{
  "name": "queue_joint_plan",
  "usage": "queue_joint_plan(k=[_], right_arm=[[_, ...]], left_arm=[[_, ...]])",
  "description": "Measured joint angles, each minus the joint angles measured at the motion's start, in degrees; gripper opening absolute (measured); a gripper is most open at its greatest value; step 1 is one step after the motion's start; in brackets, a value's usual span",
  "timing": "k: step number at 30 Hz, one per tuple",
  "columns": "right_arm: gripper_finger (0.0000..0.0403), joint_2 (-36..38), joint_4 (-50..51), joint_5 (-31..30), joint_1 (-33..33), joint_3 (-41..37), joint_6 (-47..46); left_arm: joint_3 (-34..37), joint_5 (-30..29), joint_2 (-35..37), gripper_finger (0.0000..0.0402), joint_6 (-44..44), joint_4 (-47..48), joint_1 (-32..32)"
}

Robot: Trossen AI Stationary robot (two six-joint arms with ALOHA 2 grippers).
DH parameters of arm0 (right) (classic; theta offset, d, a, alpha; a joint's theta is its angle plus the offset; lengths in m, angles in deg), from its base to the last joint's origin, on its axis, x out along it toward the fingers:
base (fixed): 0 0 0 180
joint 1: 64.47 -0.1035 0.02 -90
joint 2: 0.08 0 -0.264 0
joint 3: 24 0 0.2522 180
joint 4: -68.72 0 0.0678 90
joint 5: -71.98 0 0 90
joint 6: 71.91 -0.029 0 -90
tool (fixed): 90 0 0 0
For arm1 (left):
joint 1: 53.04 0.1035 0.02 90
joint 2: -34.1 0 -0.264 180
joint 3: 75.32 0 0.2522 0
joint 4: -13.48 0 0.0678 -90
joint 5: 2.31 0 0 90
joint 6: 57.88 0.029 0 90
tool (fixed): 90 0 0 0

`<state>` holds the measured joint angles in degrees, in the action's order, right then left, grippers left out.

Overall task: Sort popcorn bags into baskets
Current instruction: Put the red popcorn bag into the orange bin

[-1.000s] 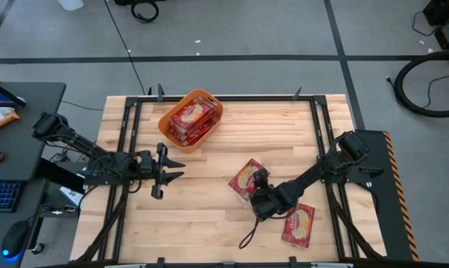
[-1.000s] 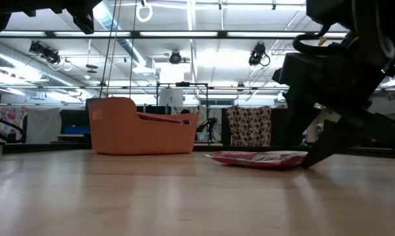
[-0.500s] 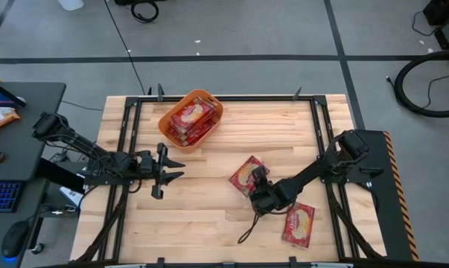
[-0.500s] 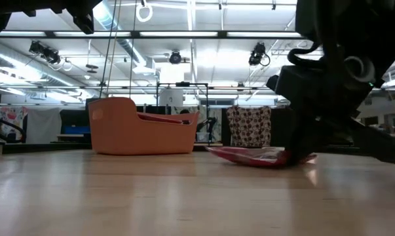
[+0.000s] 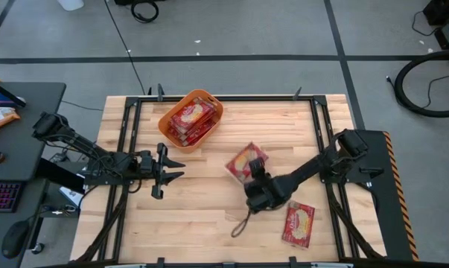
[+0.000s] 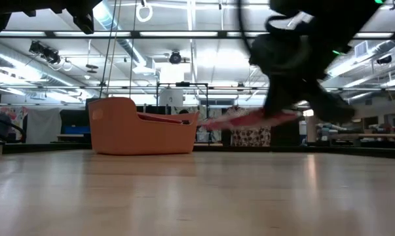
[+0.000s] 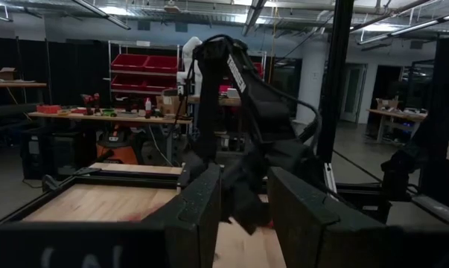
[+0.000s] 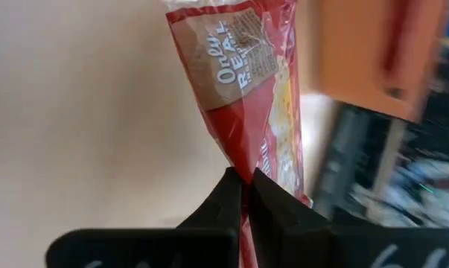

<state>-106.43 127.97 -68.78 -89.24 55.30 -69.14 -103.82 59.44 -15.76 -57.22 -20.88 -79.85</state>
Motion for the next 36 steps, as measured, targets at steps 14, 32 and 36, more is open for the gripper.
queue_joint_plan(k=[14,32,36], right_arm=[[0.0021,0.19,-15.57,-6.14,13.82,7.14,26.93],[0.0022,-0.66,-52.41,28.65,33.11,7.21,59.43],[0.0022,-2.53,-57.26,31.0,35.0,7.5,59.13]], left_arm=[[0.0,0.0,0.0,0.0117,0.0,-0.02,0.0],[-0.04,0.03,4.9,0.0117,3.35,1.79,-6.39],[-0.04,-0.01,5.83,0.0117,3.46,3.13,-7.48]])
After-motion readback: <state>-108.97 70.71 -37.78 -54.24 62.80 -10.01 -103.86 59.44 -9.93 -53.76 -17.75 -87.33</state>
